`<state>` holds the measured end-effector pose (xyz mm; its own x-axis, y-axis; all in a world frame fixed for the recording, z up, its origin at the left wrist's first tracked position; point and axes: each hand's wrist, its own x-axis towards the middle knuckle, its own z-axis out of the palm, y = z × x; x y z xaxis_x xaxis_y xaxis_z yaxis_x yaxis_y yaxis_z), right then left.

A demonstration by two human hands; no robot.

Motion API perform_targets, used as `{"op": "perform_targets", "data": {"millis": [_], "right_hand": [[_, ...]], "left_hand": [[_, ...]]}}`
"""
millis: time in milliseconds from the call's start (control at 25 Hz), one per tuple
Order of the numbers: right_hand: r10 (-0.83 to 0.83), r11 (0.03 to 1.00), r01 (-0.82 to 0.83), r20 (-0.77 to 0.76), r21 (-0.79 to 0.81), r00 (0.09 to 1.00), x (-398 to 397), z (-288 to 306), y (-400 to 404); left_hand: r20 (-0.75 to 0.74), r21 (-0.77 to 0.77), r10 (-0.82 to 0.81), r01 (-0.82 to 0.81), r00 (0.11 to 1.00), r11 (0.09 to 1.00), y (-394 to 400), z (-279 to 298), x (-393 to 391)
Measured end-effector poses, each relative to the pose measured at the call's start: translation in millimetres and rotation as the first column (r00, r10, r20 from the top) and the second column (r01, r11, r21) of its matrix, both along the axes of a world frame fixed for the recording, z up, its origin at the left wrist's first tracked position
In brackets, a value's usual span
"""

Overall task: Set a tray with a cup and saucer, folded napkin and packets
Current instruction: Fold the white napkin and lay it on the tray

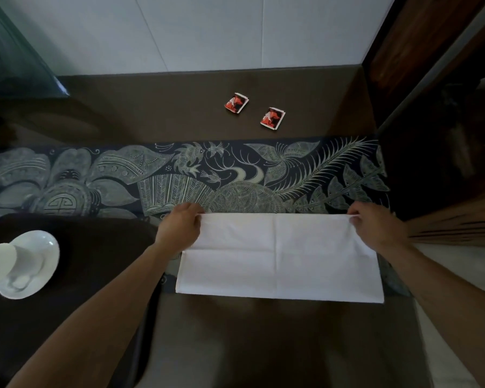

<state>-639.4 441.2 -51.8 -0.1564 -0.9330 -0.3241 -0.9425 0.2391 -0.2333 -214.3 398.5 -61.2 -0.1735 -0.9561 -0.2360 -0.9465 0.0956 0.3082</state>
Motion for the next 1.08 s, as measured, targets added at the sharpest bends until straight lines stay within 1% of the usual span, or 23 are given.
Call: {"op": "perform_targets", "data": {"millis": [120,200,280,360,400,480,560,640,680,760,920,1000,1080], "right_hand": [[-0.017,0.996,0.014,-0.035,-0.086,0.999,0.8,-7.3,2.8],[-0.067,0.991,0.065,-0.013,-0.116,0.998,1.1,-9.8,4.5],[-0.13,0.984,0.129,0.002,-0.121,0.992,4.0,-10.5,7.7],[-0.183,0.973,0.176,-0.037,-0.148,0.982,10.7,-9.4,12.5],[-0.195,0.965,0.18,-0.062,-0.189,0.979,16.6,-6.3,16.2],[-0.151,0.954,0.122,-0.088,-0.273,0.985,36.3,2.3,25.9],[-0.035,0.957,0.013,-0.071,-0.291,0.997,71.1,3.2,47.0],[0.087,0.957,-0.094,-0.036,-0.273,0.996,113.7,-6.6,83.9],[0.147,0.954,-0.15,-0.034,-0.258,0.989,132.5,-12.1,102.1],[0.213,0.952,-0.218,-0.043,-0.214,0.976,155.5,-24.3,125.6],[0.2,0.964,-0.213,-0.09,-0.161,0.976,162.0,-38.8,130.3],[0.223,0.962,-0.237,-0.111,-0.138,0.969,158.0,-44.6,131.2],[0.219,0.962,-0.234,-0.115,-0.14,0.969,149.2,-49.2,134.2]], "left_hand": [[-0.024,-0.071,0.002,-0.004,1.0,0.997,2.1,-6.2,-2.3],[-0.016,-0.103,0.03,-0.032,0.999,0.994,4.7,-9.5,-4.1],[0.025,-0.128,0.076,-0.072,0.997,0.989,9.6,-11.6,-6.5],[0.082,-0.165,0.14,-0.125,0.987,0.978,14.2,-11.6,-9.8],[0.112,-0.185,0.178,-0.156,0.978,0.97,17.6,-10.4,-12.3],[0.148,-0.215,0.217,-0.183,0.965,0.959,28.2,-7.1,-21.2],[0.118,-0.22,0.151,-0.122,0.981,0.968,52.4,-7.1,-40.4],[0.043,-0.219,-0.036,0.044,0.998,0.975,91.5,-13.6,-70.6],[0.002,-0.207,-0.126,0.124,0.992,0.97,112.4,-16.6,-86.6],[-0.043,-0.151,-0.23,0.222,0.972,0.963,144.5,-24.5,-110.1],[0.058,-0.108,-0.262,0.267,0.963,0.958,164.3,-35.9,-122.4],[0.07,-0.096,-0.259,0.265,0.963,0.96,162.5,-38.8,-120.8],[0.072,-0.093,-0.222,0.228,0.972,0.969,161.1,-41.4,-112.4]]}}
